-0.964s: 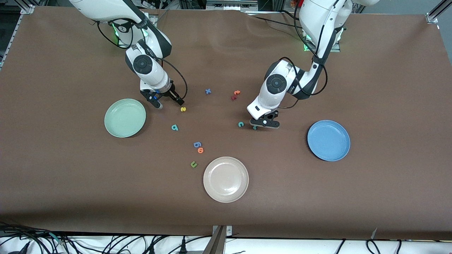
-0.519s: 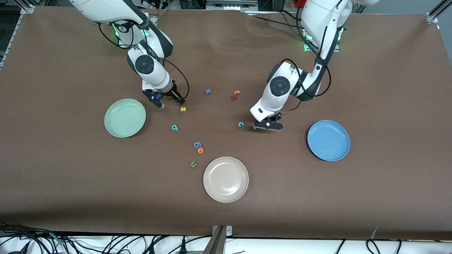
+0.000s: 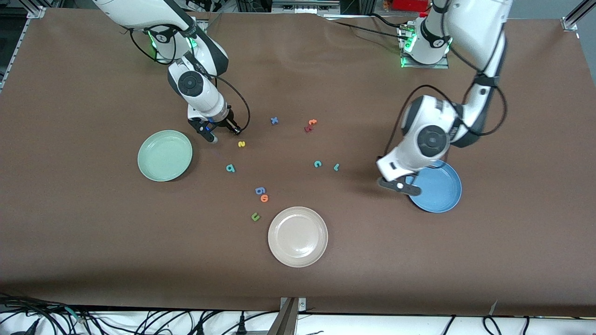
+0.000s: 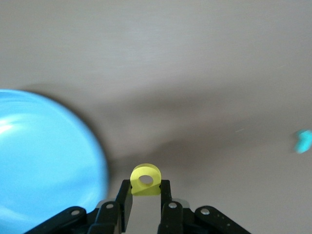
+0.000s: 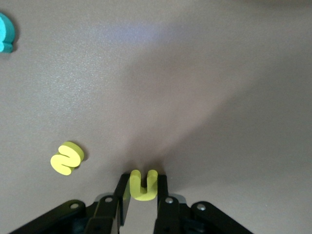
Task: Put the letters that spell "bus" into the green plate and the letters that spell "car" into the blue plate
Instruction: 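Drop the u on the green plate while the left gripper drops o on blue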
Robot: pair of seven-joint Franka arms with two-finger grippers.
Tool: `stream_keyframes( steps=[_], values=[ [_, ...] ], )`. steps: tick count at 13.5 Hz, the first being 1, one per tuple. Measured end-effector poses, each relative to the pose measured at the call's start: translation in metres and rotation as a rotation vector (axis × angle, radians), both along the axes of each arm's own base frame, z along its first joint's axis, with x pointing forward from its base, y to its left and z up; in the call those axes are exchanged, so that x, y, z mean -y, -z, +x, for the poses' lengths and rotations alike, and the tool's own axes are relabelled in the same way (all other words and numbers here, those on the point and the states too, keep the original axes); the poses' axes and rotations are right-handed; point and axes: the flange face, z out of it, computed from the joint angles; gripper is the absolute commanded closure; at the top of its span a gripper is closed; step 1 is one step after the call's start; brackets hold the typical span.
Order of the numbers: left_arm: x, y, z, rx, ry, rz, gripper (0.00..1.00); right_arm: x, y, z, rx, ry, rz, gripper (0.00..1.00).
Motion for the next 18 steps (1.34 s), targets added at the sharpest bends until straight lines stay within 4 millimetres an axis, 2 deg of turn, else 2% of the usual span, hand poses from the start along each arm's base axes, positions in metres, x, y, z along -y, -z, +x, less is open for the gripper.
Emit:
stream_keyframes(
  steps=[3, 4, 5, 8, 10, 12, 13, 16, 18],
  values=[
    [-0.07, -0.007, 0.014, -0.012, 0.072, -0.007, 0.88, 0.016, -0.012, 0.019, -0.016, -0.026, -0.061, 0.92],
    [-0.086, -0.006, 0.016, -0.016, 0.081, -0.011, 0.68, 0.023, -0.023, 0.03, -0.028, -0.048, -0.093, 0.92],
    [-0.096, -0.004, 0.016, -0.021, 0.086, -0.011, 0.02, 0.031, -0.038, 0.043, -0.035, -0.07, -0.122, 0.92],
    [-0.094, 0.004, 0.016, -0.032, 0.097, -0.009, 0.0, 0.068, -0.074, 0.074, -0.087, -0.16, -0.193, 0.92],
    [-0.091, 0.005, 0.016, -0.033, 0.1, -0.01, 0.0, 0.113, -0.081, 0.093, -0.114, -0.239, -0.202, 0.92],
    [-0.077, 0.004, 0.015, -0.032, 0.083, -0.038, 0.0, 0.163, -0.078, 0.105, -0.133, -0.318, -0.193, 0.92],
    [-0.062, 0.004, 0.013, -0.034, 0.066, -0.062, 0.0, 0.186, -0.076, 0.108, -0.143, -0.355, -0.187, 0.92],
    [0.012, 0.001, -0.001, -0.033, -0.013, -0.065, 0.0, 0.24, -0.063, 0.11, -0.179, -0.446, -0.165, 0.92],
    [0.068, 0.0, -0.013, -0.023, -0.073, -0.046, 0.0, 0.258, -0.05, 0.108, -0.202, -0.48, -0.15, 0.92]
  ],
)
